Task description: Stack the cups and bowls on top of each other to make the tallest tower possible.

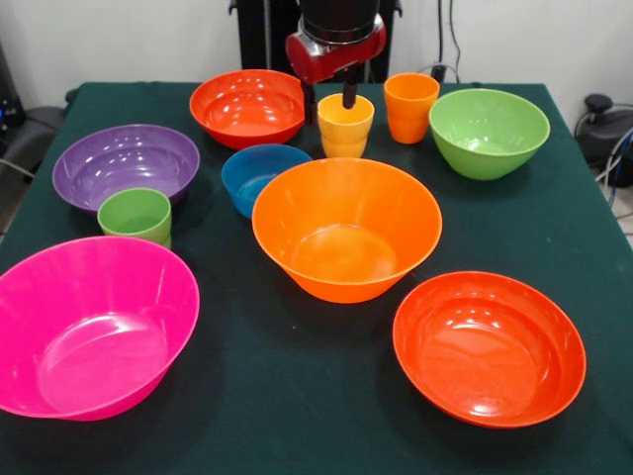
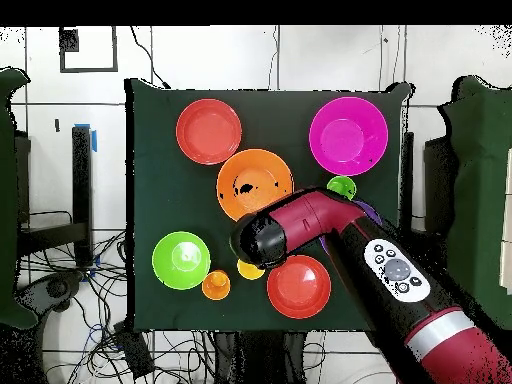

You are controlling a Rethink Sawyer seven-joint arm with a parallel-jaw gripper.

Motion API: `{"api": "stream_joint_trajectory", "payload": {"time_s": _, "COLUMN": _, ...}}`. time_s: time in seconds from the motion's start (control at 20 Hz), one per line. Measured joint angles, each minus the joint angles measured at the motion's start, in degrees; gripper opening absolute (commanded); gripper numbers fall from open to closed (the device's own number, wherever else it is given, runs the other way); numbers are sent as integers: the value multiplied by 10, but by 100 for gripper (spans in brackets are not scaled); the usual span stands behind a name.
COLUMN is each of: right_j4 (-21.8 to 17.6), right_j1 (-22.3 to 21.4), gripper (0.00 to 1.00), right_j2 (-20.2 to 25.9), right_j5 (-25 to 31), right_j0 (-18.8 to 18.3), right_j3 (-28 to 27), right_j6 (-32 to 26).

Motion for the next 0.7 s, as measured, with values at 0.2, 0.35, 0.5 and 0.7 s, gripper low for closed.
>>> {"api": "stream_joint_trajectory", "payload": {"time_s": 0.2, "right_j4": 0, "right_j1": 0, "gripper": 100, "right_j2": 0, "right_j5": 0, "right_j0": 0, "right_j3": 13, "right_j6": 0}}
{"api": "stream_joint_trajectory", "payload": {"time_s": 0.35, "right_j4": 0, "right_j1": 0, "gripper": 100, "right_j2": 0, "right_j5": 0, "right_j0": 0, "right_j3": 18, "right_j6": 0}}
{"api": "stream_joint_trajectory", "payload": {"time_s": 0.5, "right_j4": -5, "right_j1": 1, "gripper": 100, "right_j2": 0, "right_j5": 0, "right_j0": 0, "right_j3": 19, "right_j6": 0}}
{"api": "stream_joint_trajectory", "payload": {"time_s": 0.7, "right_j4": -16, "right_j1": 7, "gripper": 100, "right_j2": 0, "right_j5": 0, "right_j0": 1, "right_j3": 19, "right_j6": 0}}
